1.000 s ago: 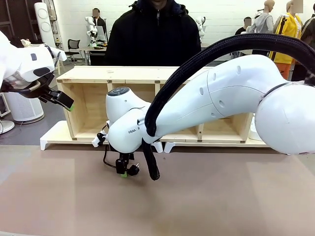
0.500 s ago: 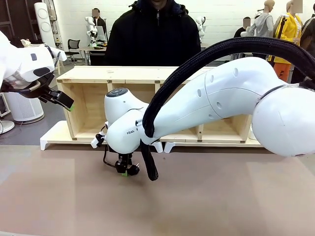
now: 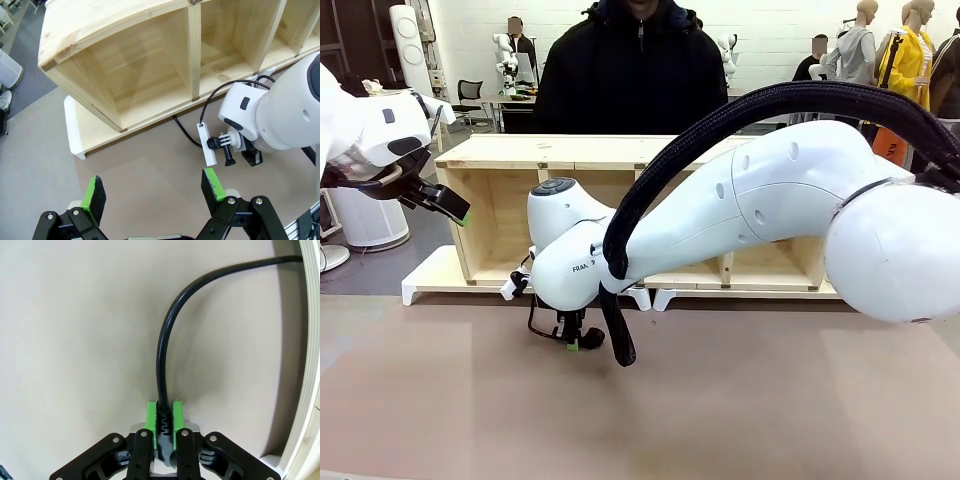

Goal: Perform cable management.
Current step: When the cord part of the Power Cable appears at the lower middle area of the table and stops, grasp the cord part of the Power Cable, then pull the grasped Power Cable to the location of the Power Strip.

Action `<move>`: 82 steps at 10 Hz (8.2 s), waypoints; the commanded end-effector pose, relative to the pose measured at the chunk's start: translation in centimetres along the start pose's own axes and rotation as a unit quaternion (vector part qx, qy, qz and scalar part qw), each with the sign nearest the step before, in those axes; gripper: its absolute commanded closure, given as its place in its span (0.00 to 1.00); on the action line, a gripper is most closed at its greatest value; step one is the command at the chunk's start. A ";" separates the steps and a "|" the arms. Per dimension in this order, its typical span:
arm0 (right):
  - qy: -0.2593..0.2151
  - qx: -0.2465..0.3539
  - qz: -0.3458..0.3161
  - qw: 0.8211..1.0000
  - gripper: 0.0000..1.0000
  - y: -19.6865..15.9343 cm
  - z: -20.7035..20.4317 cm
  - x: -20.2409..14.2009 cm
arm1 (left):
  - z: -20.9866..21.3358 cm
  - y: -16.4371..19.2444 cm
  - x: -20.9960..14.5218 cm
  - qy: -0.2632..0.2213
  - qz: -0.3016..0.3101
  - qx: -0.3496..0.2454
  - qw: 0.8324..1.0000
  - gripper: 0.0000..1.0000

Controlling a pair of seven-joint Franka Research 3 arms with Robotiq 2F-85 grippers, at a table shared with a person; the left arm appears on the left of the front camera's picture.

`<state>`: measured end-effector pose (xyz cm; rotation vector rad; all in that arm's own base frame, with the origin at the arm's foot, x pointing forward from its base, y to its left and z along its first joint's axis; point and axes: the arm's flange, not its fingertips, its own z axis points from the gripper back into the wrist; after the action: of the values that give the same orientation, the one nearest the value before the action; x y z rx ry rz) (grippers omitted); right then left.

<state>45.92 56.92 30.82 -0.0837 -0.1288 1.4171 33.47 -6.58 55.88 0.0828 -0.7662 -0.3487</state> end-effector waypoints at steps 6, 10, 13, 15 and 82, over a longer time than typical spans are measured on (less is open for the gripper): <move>0.001 0.000 -0.001 1.000 1.00 -0.1 0.0 0.1 | 0.0 0.0 0.0 0.000 0.000 0.002 1.000 0.00; 0.001 0.000 -0.001 1.000 1.00 -0.1 0.0 0.1 | 0.0 0.0 0.0 0.000 0.000 0.002 1.000 0.00; 0.001 0.000 -0.001 1.000 1.00 -0.1 0.0 0.1 | 0.0 0.0 0.0 0.000 0.000 0.002 1.000 0.00; 0.001 0.000 -0.001 1.000 1.00 -0.1 0.0 0.1 | 0.0 0.0 0.0 0.000 0.000 0.002 1.000 0.00; -0.234 -0.163 -0.643 0.711 0.85 -11.6 20.7 -60.0 | 0.0 0.0 0.0 0.000 0.000 0.002 1.000 0.00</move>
<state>43.38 -3.30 49.81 0.0626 -0.7314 -0.0504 33.49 -6.58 55.85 0.0826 -0.7653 -0.3487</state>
